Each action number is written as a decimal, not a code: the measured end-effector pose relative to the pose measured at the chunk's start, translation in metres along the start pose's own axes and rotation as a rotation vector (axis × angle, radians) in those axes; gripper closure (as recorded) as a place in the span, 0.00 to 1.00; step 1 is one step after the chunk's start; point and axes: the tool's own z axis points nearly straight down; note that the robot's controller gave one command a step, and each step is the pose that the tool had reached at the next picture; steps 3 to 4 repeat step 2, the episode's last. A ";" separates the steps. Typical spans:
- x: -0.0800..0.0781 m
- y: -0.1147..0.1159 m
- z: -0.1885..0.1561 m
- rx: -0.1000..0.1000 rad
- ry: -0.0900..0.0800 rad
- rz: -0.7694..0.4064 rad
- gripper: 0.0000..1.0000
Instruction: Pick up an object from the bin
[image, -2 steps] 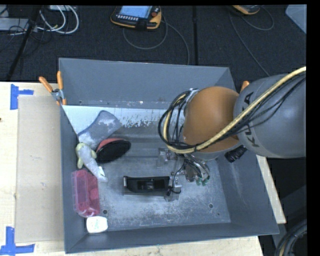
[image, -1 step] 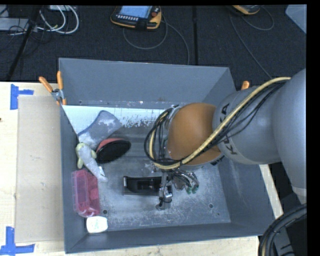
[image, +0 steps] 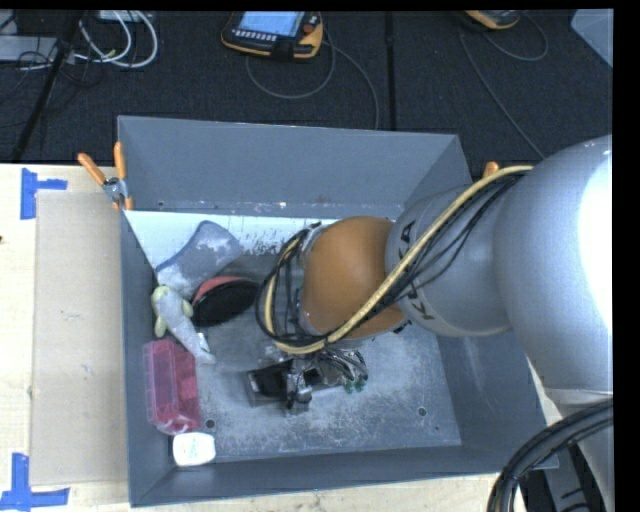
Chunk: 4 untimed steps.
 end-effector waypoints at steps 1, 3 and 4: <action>0.000 0.000 0.000 0.000 0.000 0.001 1.00; 0.014 0.014 -0.133 -0.001 0.005 0.002 1.00; 0.014 0.014 -0.133 -0.001 0.005 0.002 1.00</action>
Offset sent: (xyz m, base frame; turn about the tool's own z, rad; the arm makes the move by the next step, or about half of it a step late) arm -0.0168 0.0091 0.1354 0.0017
